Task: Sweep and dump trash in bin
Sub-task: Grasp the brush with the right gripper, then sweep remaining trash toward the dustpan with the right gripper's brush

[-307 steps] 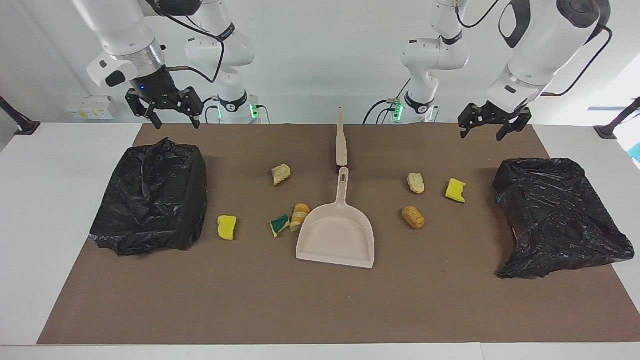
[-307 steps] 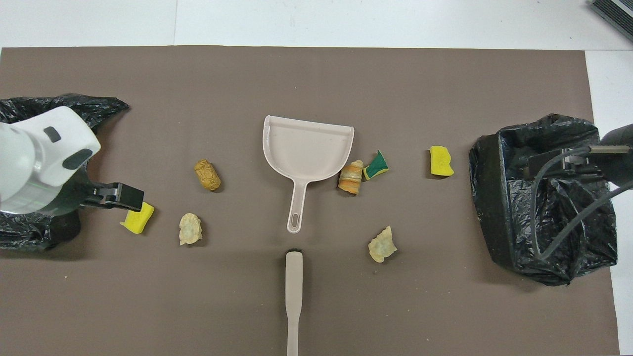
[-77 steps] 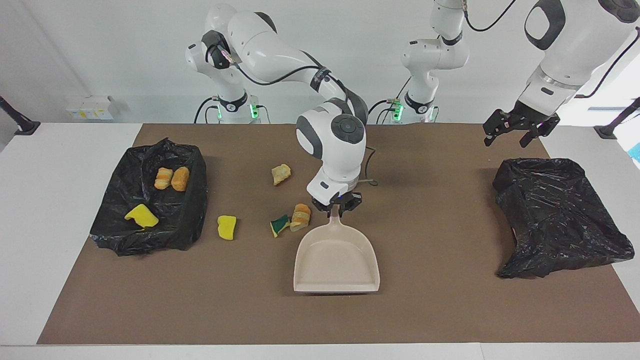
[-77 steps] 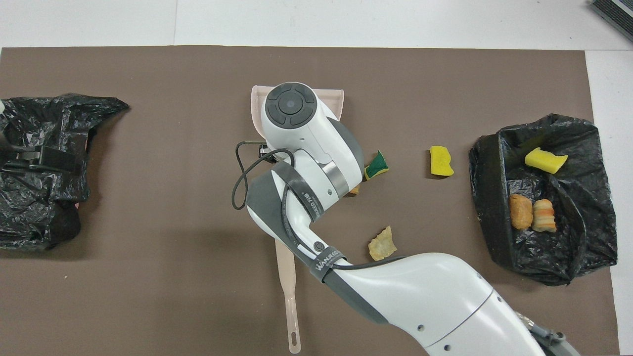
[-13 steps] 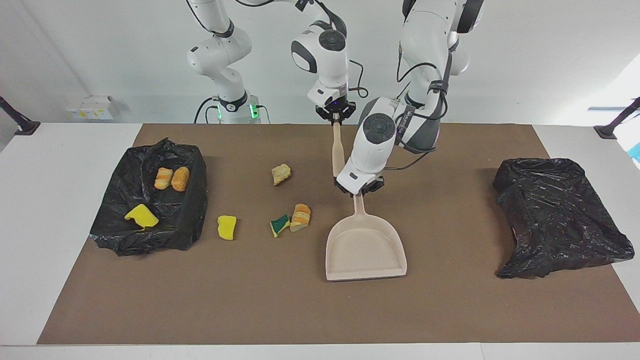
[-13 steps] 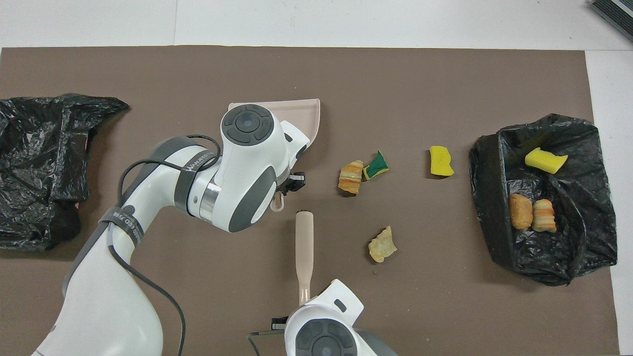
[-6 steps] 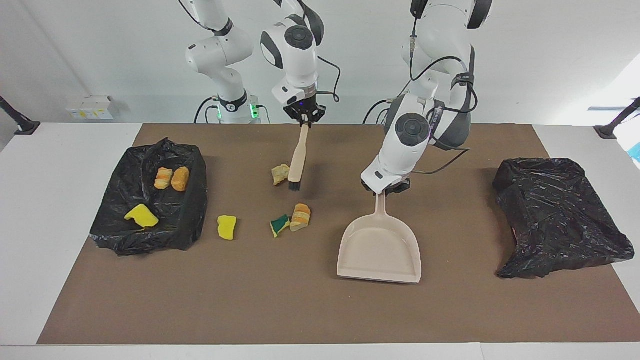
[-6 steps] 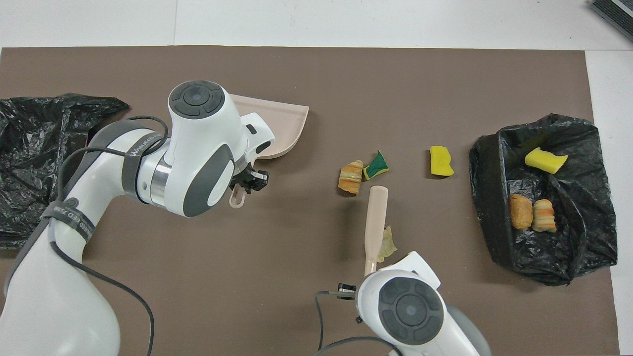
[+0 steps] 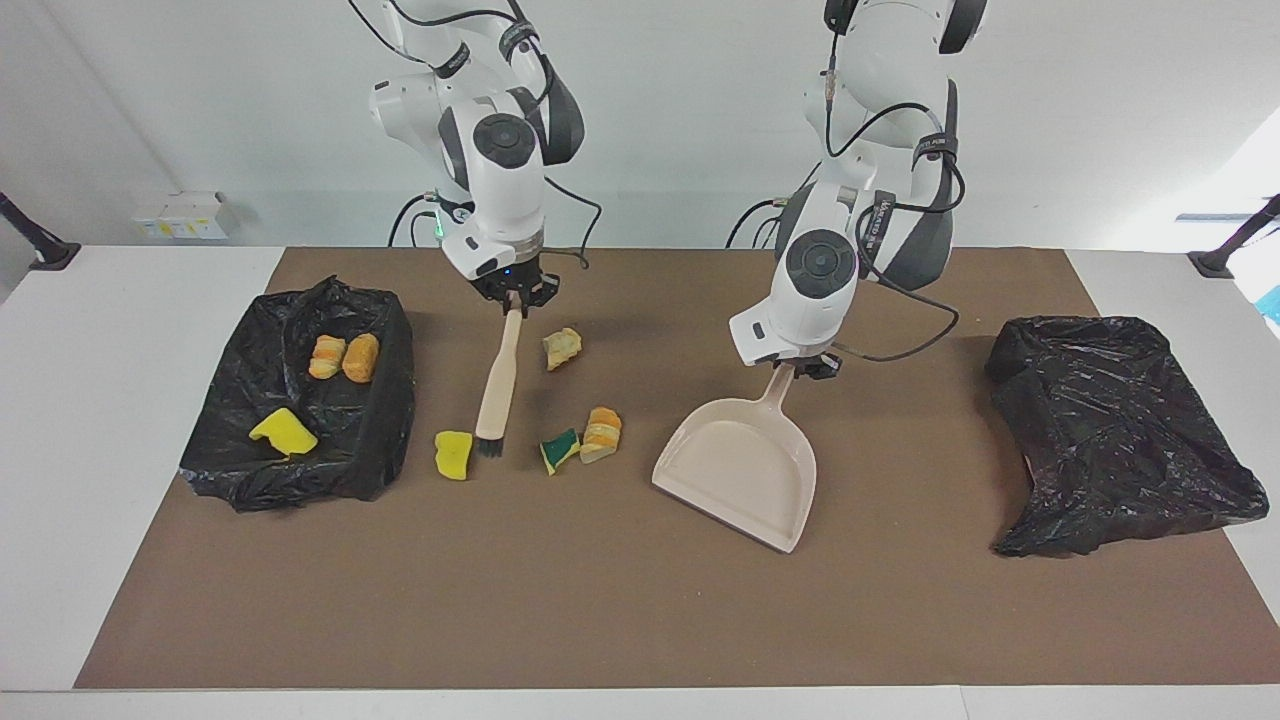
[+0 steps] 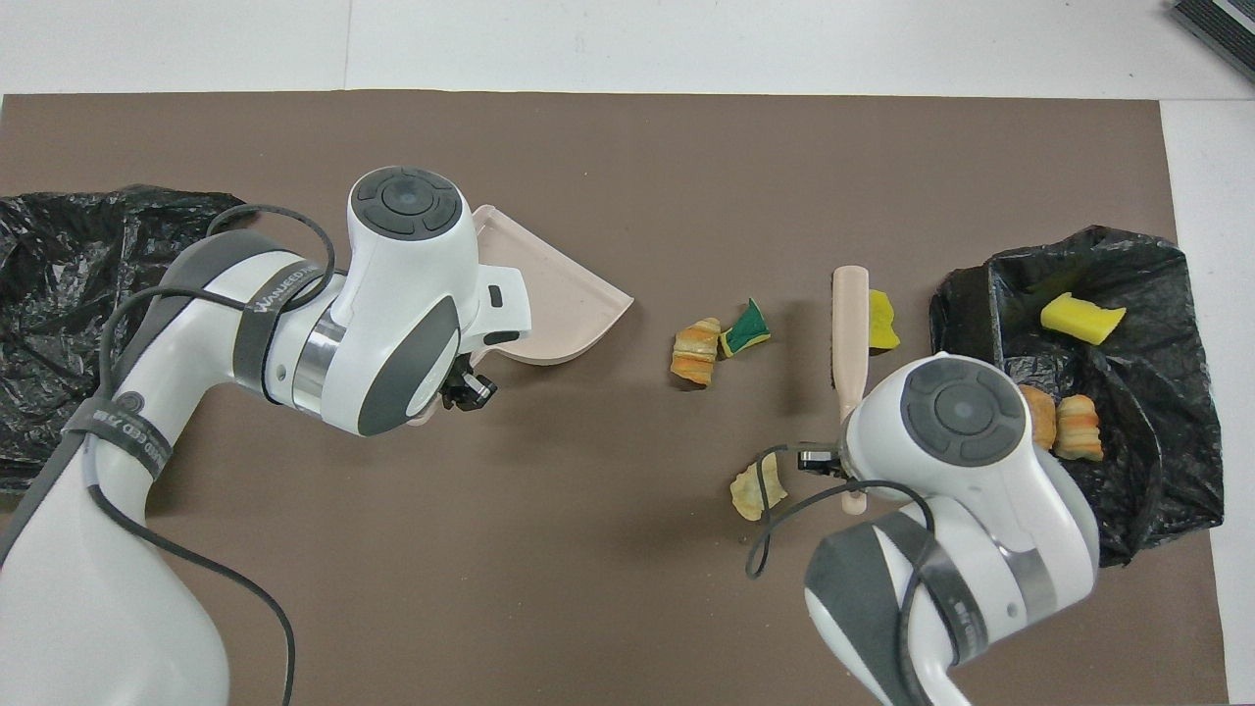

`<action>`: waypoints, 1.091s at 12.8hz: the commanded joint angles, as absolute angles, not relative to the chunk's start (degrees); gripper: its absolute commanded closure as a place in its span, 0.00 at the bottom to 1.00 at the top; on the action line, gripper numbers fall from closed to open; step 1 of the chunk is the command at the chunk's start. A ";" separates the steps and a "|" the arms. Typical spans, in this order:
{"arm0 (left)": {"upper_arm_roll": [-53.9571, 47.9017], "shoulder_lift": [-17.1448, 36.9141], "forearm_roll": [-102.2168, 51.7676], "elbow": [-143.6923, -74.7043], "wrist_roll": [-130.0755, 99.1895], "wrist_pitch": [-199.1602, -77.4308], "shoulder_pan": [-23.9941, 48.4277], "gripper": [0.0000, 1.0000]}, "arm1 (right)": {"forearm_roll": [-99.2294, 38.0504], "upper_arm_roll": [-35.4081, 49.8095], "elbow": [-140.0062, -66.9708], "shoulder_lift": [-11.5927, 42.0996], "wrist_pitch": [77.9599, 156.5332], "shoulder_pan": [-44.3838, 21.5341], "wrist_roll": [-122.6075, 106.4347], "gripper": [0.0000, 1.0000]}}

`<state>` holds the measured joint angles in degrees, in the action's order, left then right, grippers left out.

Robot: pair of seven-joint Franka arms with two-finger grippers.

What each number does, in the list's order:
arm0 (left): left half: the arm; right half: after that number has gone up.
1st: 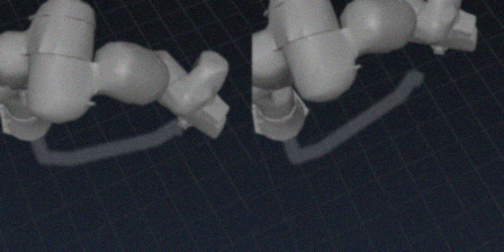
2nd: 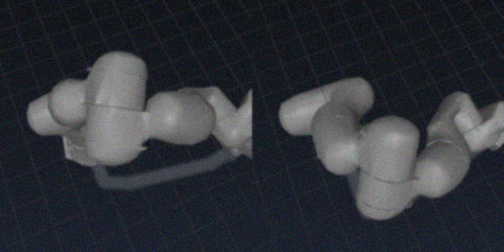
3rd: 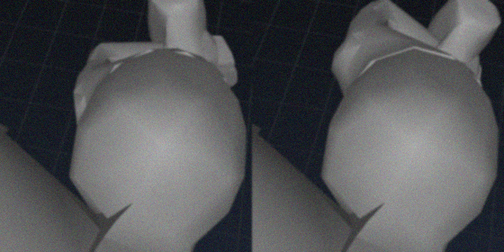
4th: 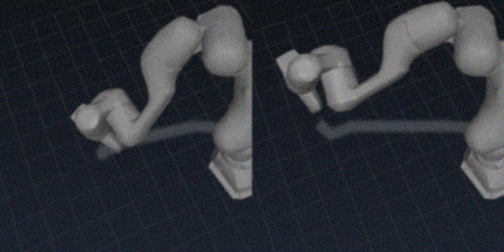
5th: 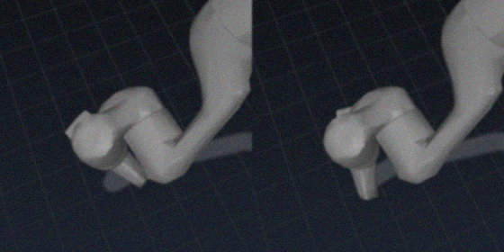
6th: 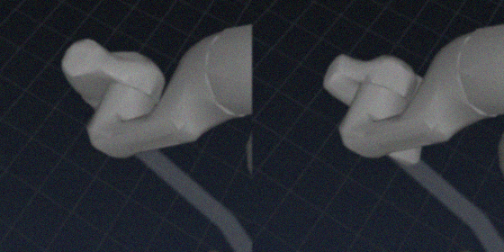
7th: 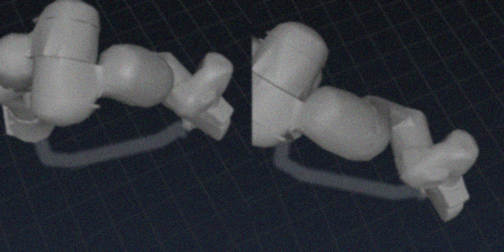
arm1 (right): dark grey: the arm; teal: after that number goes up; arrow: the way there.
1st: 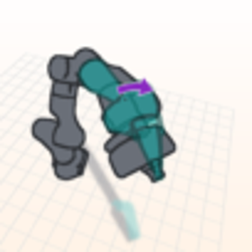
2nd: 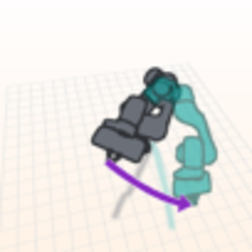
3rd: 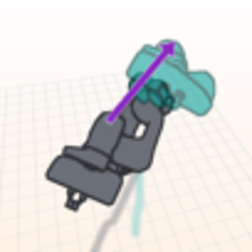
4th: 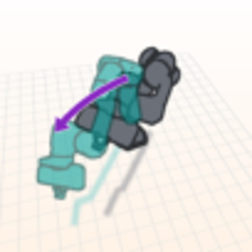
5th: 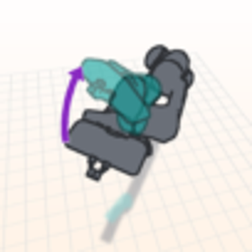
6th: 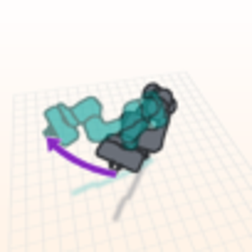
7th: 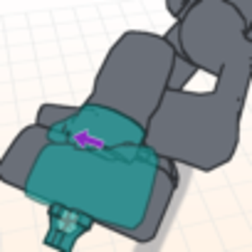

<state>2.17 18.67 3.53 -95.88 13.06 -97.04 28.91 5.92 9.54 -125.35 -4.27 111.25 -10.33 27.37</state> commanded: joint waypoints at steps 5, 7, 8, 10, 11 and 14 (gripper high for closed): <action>2.11 13.10 9.13 -105.11 29.52 -103.71 31.46 1.00 | 15.26 10.19 -121.47 1.32 106.44 -3.52 21.88 1.00; 2.11 11.17 12.64 -108.44 30.41 -106.51 33.82 1.00 | 19.06 10.37 -121.20 1.32 106.17 -3.00 21.62 1.00; 2.11 10.55 13.96 -109.59 30.41 -107.39 34.53 1.00 | 19.77 10.37 -121.20 2.01 106.26 -2.81 21.53 1.00; 2.02 10.37 14.15 -110.21 30.93 -108.80 34.63 1.00 | 19.60 10.55 -121.73 2.81 106.52 -2.90 21.62 1.00; 2.02 10.20 14.15 -110.65 32.85 -109.77 34.72 1.00 | 19.25 10.46 -121.64 3.77 106.52 -2.90 21.53 1.00; 1.67 9.93 13.98 -111.62 38.92 -110.83 34.63 1.00 | 18.03 10.63 -121.29 5.19 106.27 -3.77 21.45 1.00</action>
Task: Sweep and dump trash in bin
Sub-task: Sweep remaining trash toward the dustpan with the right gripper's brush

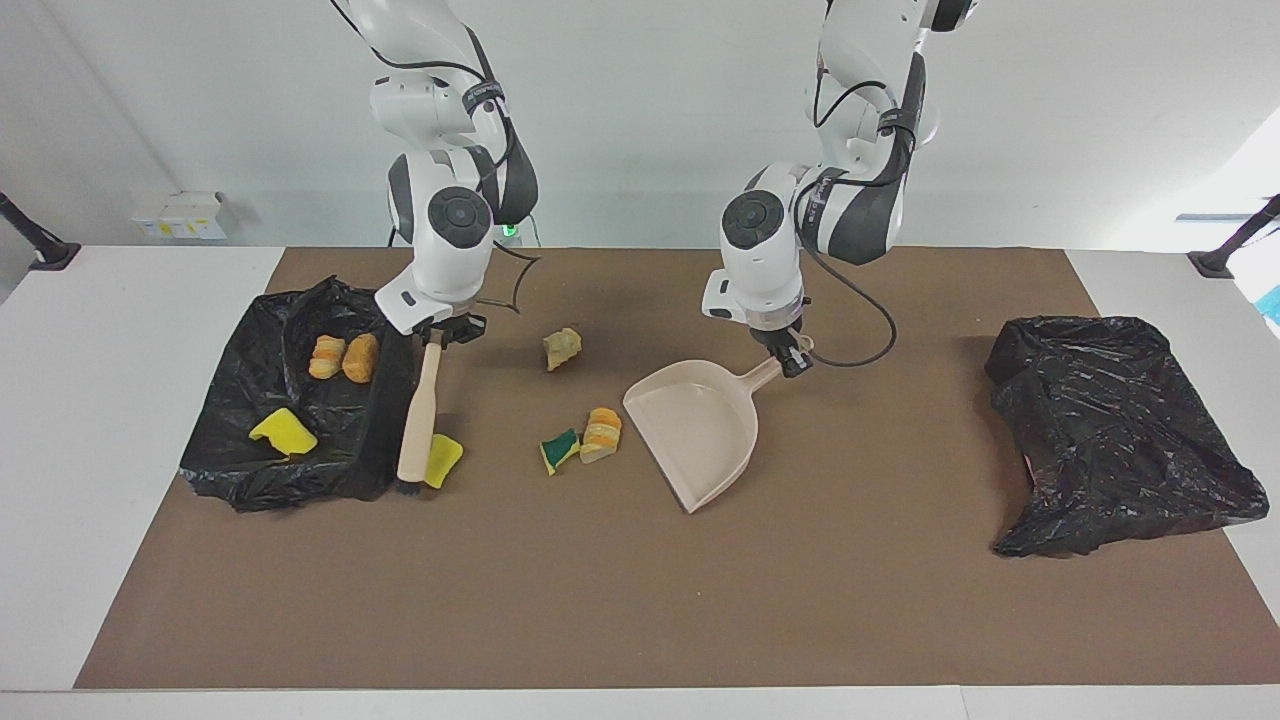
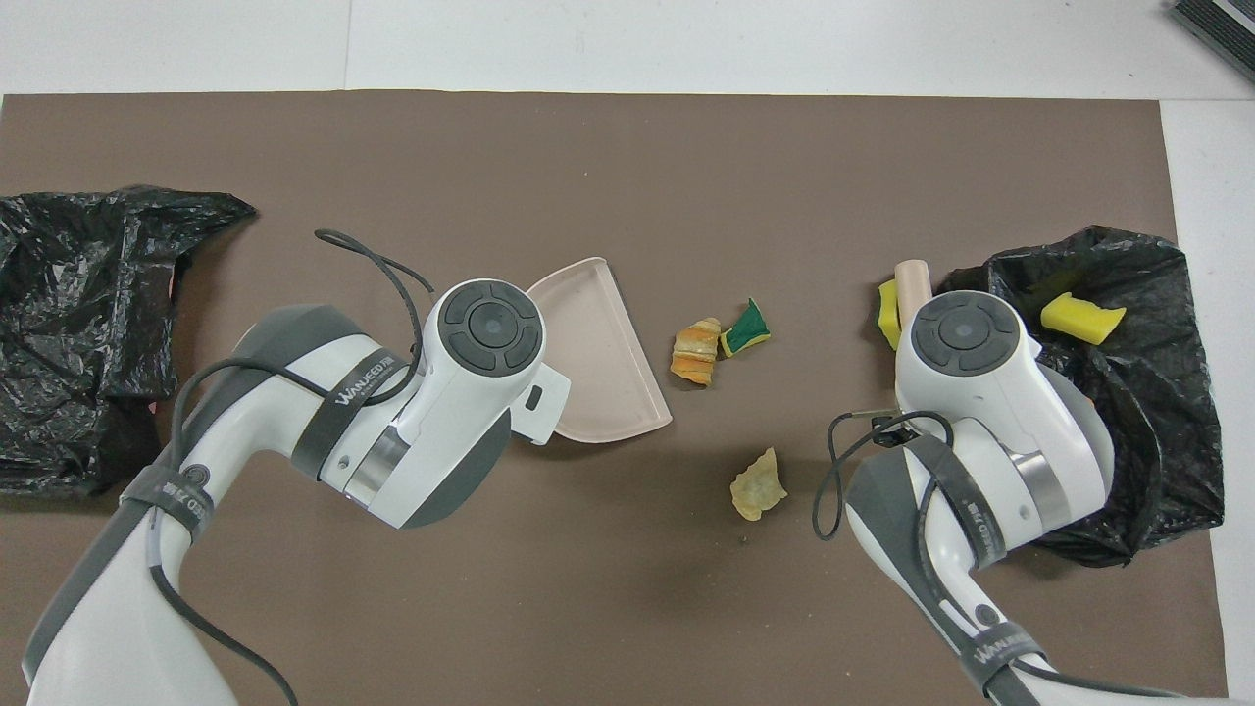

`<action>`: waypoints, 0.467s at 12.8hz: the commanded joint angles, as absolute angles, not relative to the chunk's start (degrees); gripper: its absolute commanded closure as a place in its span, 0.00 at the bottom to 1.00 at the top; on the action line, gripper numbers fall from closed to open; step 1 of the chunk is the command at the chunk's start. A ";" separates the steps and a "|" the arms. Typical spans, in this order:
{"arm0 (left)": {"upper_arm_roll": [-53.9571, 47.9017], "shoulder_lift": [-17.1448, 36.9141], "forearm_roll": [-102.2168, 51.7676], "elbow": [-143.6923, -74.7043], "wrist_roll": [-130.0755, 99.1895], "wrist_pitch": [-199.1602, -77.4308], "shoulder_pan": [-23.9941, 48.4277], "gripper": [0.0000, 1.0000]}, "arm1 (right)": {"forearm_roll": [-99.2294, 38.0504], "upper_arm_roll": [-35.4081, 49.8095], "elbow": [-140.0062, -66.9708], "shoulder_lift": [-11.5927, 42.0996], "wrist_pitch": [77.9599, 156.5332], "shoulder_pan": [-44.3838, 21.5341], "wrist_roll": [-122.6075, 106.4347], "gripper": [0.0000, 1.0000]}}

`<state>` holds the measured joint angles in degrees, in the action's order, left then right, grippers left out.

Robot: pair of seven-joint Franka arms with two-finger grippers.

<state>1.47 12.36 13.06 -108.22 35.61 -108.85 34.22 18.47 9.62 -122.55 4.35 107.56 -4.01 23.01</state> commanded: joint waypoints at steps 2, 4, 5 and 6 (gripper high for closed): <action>1.58 9.23 13.45 -113.37 39.03 -112.23 34.54 1.00 | 10.85 10.72 -120.24 5.27 105.30 -7.02 21.27 1.00; 1.58 8.70 12.66 -114.78 39.11 -112.85 34.45 1.00 | 3.81 10.72 -118.40 6.14 103.72 -9.91 20.31 1.00; 1.58 8.35 12.31 -115.31 39.20 -113.55 34.45 1.00 | 1.34 10.72 -116.74 7.28 102.75 -11.58 20.22 1.00; 1.50 7.83 12.30 -116.62 39.37 -114.51 34.45 1.00 | -0.86 10.72 -115.41 8.60 102.31 -13.60 20.13 1.00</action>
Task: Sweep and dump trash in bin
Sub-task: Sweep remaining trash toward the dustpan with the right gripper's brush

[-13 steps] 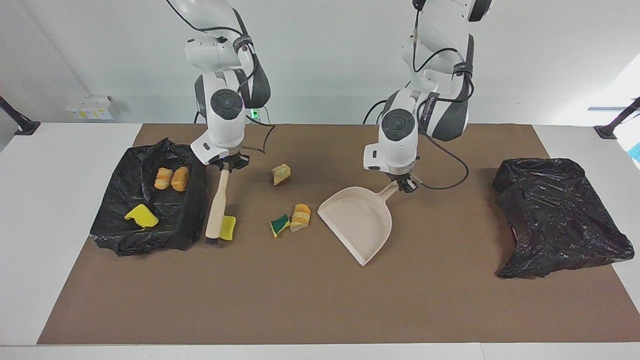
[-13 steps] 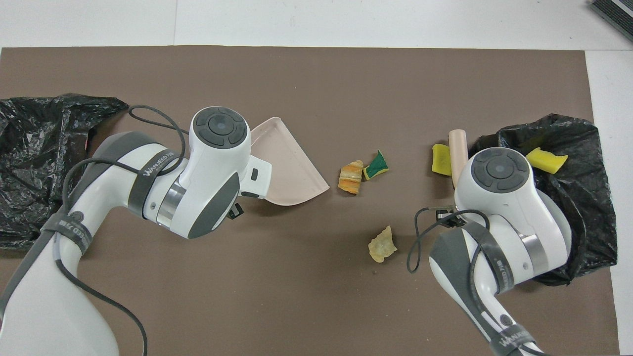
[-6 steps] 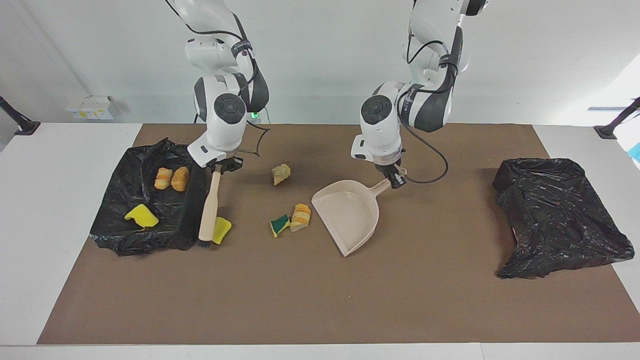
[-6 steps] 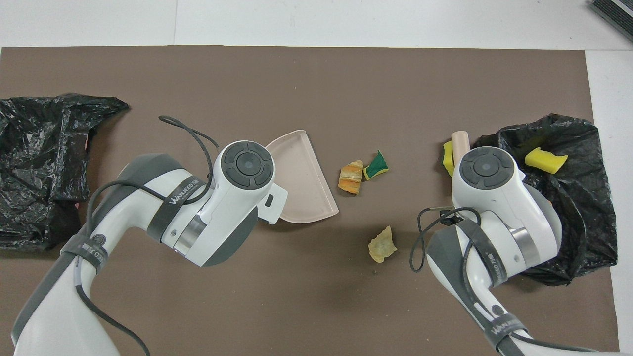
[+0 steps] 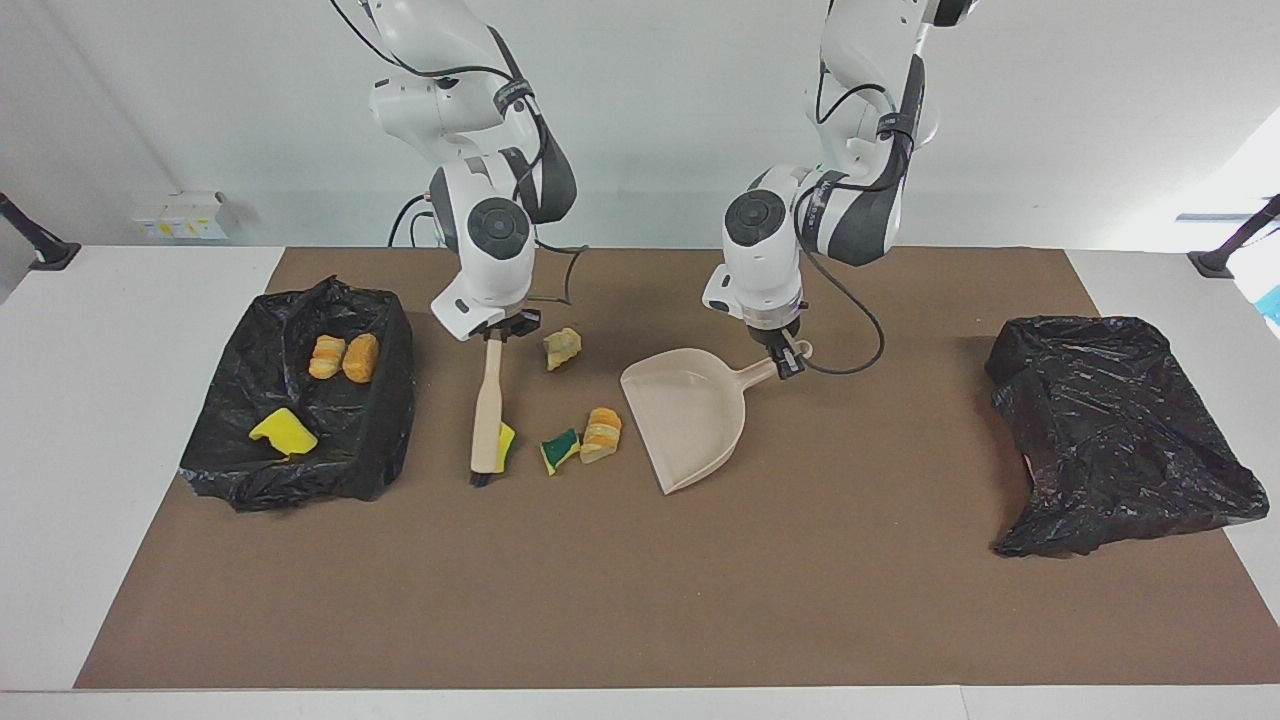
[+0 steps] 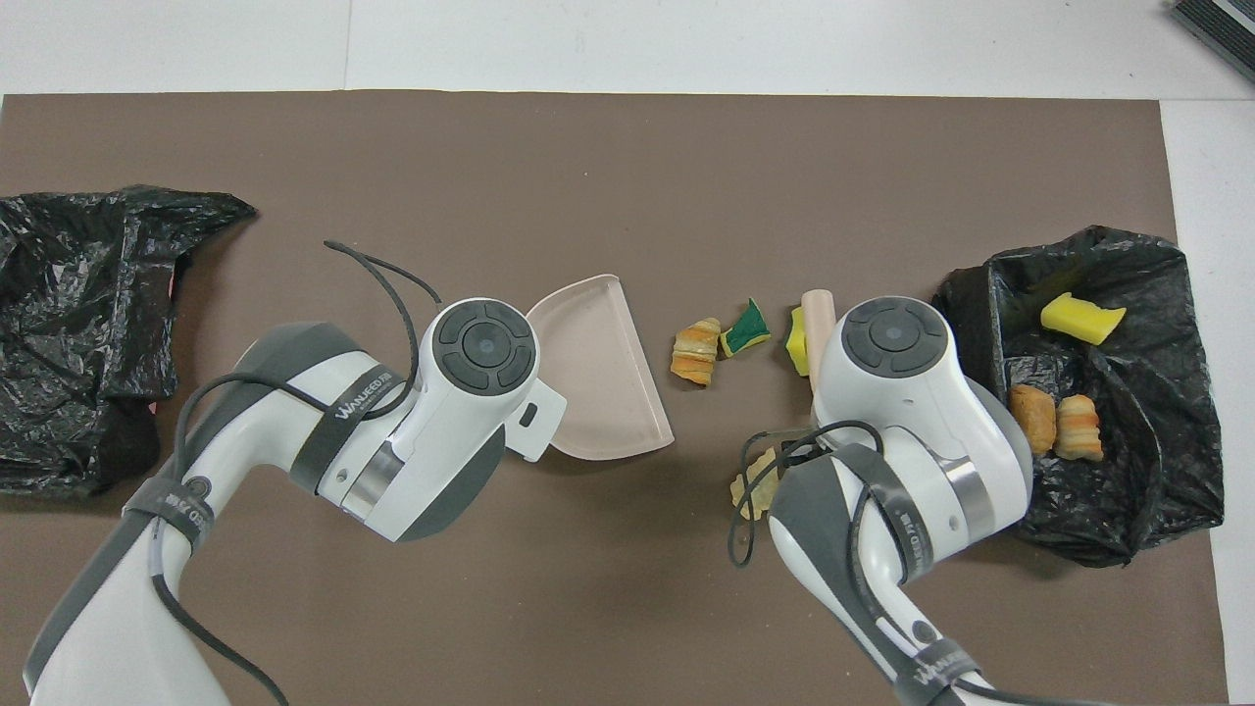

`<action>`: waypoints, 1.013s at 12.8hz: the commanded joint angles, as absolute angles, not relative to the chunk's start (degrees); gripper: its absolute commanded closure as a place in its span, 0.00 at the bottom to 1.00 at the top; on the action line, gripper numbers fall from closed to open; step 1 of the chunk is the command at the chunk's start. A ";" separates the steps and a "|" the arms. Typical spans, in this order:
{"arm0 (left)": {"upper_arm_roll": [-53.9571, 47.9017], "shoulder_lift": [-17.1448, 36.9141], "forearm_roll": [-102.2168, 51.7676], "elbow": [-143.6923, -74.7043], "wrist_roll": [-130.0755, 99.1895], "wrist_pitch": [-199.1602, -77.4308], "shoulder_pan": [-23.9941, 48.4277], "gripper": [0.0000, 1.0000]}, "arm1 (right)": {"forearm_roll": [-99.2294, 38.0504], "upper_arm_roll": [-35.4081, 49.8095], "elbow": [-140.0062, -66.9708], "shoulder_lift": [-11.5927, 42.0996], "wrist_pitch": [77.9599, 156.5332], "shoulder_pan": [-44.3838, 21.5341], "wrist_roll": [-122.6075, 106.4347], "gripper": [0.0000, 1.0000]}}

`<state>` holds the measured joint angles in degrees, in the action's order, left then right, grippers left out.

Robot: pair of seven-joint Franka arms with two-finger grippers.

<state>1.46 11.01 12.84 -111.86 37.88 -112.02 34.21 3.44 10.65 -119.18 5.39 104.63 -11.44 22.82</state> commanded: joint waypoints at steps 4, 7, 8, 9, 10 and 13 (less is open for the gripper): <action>1.49 6.33 12.30 -120.23 40.95 -119.18 34.63 1.00 | -9.20 10.72 -110.40 11.95 102.48 -19.16 11.38 1.00; 1.41 6.42 11.69 -120.76 43.50 -121.37 34.72 1.00 | -15.72 10.72 -110.39 11.87 103.80 -20.73 7.12 1.00; 1.41 6.42 11.60 -120.76 44.29 -121.90 34.72 1.00 | -15.99 10.72 -110.30 11.17 103.71 -20.74 7.21 1.00; 1.41 6.42 11.34 -120.85 44.91 -122.17 34.63 1.00 | -16.08 10.72 -110.22 10.29 103.36 -20.74 7.73 1.00; 1.41 6.42 10.99 -120.85 45.61 -122.17 34.45 1.00 | -16.17 10.72 -110.30 8.63 103.01 -20.31 7.82 1.00; 1.49 6.50 10.99 -120.68 54.01 -121.64 33.84 1.00 | -16.26 10.63 -111.88 3.27 99.25 -20.04 9.13 1.00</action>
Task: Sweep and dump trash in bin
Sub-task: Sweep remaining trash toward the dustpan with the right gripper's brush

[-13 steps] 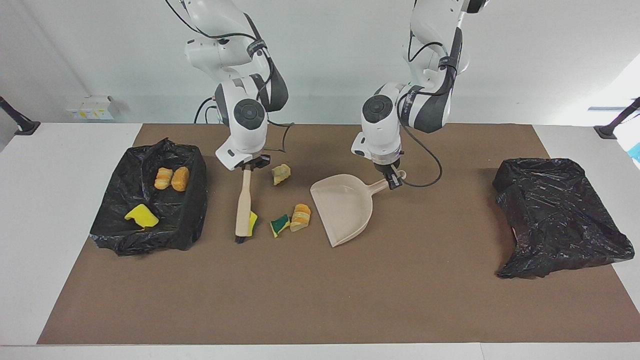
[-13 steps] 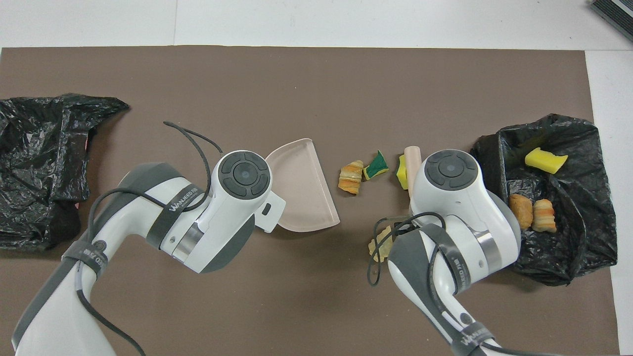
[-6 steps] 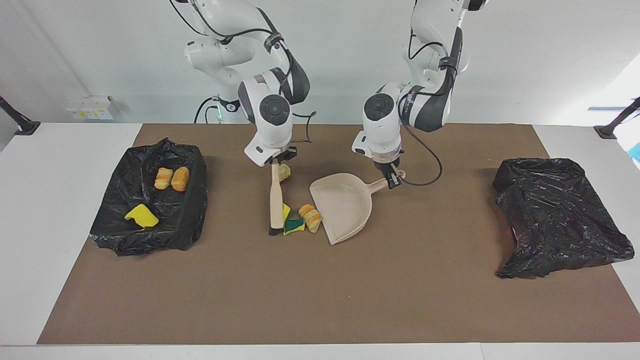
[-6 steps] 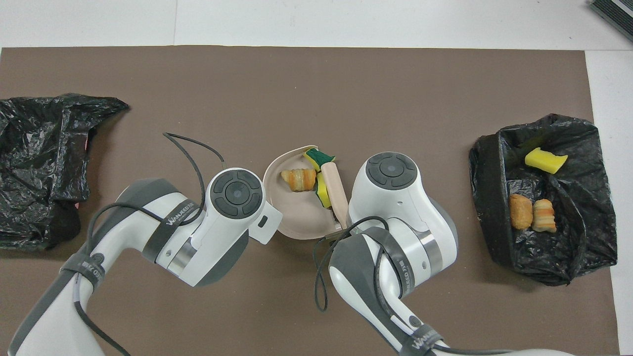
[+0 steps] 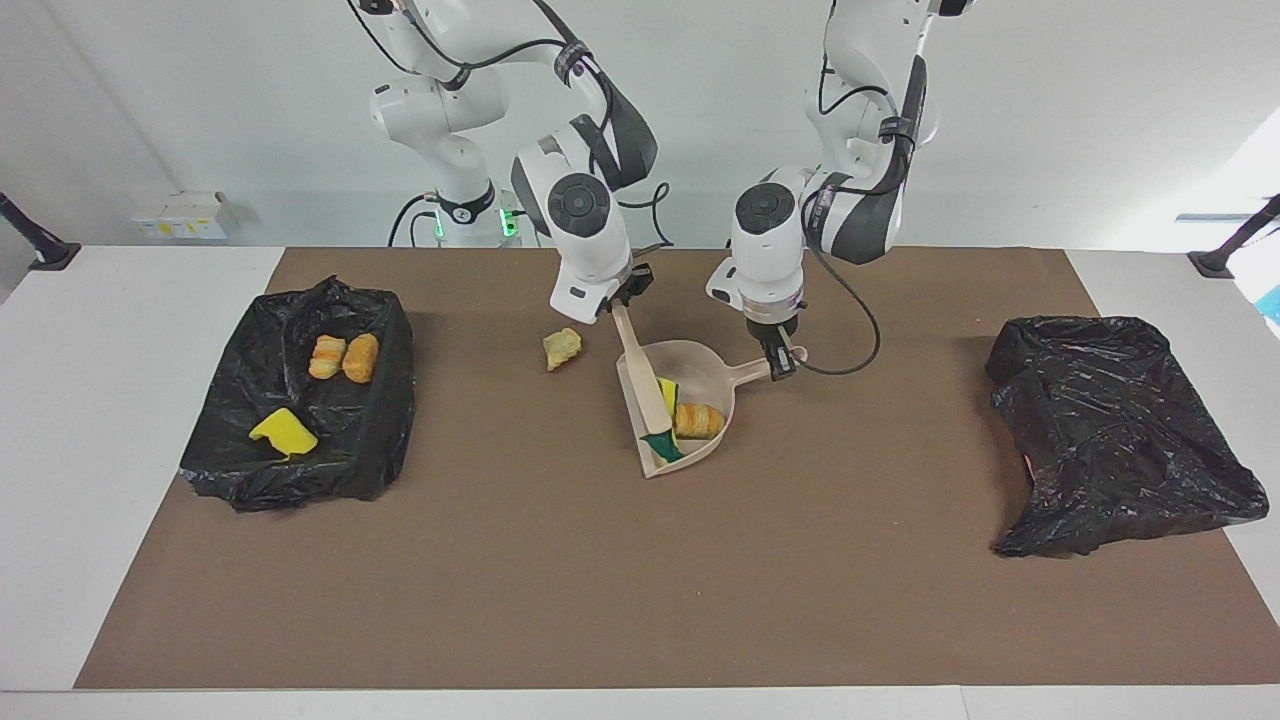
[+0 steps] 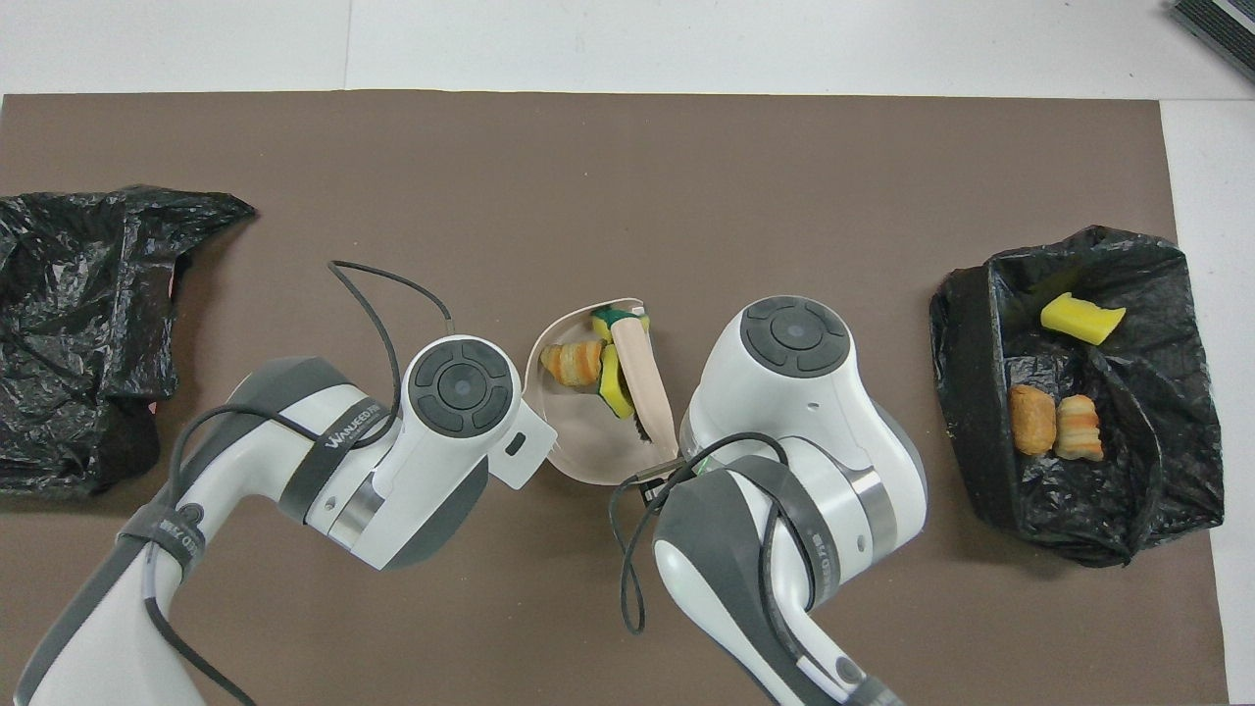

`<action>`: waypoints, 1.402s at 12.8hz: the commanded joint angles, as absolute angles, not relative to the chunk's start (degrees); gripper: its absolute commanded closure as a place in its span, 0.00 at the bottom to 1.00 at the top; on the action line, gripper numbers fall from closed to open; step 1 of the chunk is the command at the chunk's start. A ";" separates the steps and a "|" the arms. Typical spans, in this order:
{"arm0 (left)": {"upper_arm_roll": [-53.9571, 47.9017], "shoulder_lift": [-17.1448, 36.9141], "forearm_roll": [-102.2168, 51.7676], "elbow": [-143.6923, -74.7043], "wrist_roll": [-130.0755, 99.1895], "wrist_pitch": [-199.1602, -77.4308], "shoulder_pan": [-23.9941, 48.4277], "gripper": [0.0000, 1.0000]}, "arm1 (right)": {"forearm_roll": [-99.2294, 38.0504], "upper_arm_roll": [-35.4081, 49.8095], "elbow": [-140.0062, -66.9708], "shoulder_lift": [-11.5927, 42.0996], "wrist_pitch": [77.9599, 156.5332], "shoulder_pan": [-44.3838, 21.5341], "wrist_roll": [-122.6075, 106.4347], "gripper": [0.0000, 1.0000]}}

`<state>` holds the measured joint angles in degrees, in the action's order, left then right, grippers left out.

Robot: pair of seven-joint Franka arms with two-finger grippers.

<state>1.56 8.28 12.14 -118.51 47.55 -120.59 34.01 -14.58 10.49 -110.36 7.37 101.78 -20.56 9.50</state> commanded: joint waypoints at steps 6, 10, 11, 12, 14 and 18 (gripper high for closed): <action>1.67 6.59 9.32 -120.76 67.32 -121.20 32.87 1.00 | -15.21 10.64 -113.64 0.35 97.91 -24.34 21.94 1.00; 1.67 6.42 9.32 -120.85 66.62 -121.20 33.49 1.00 | -10.66 10.46 -119.77 -4.82 97.56 -23.82 30.49 1.00; 1.67 6.42 9.32 -121.02 66.36 -121.20 33.49 1.00 | -8.20 10.46 -122.14 -6.40 97.82 -23.82 32.15 1.00; 1.67 6.42 9.32 -121.11 66.10 -121.29 33.49 1.00 | -6.35 10.37 -124.60 -7.90 97.91 -23.64 33.56 1.00; 1.67 6.33 9.32 -121.20 65.92 -121.38 33.31 1.00 | -4.40 10.46 -129.70 -10.80 98.61 -21.63 35.32 1.00; 1.67 5.54 9.32 -122.78 66.09 -121.90 33.31 1.00 | 1.66 10.46 -140.88 -17.84 104.15 -19.34 35.16 1.00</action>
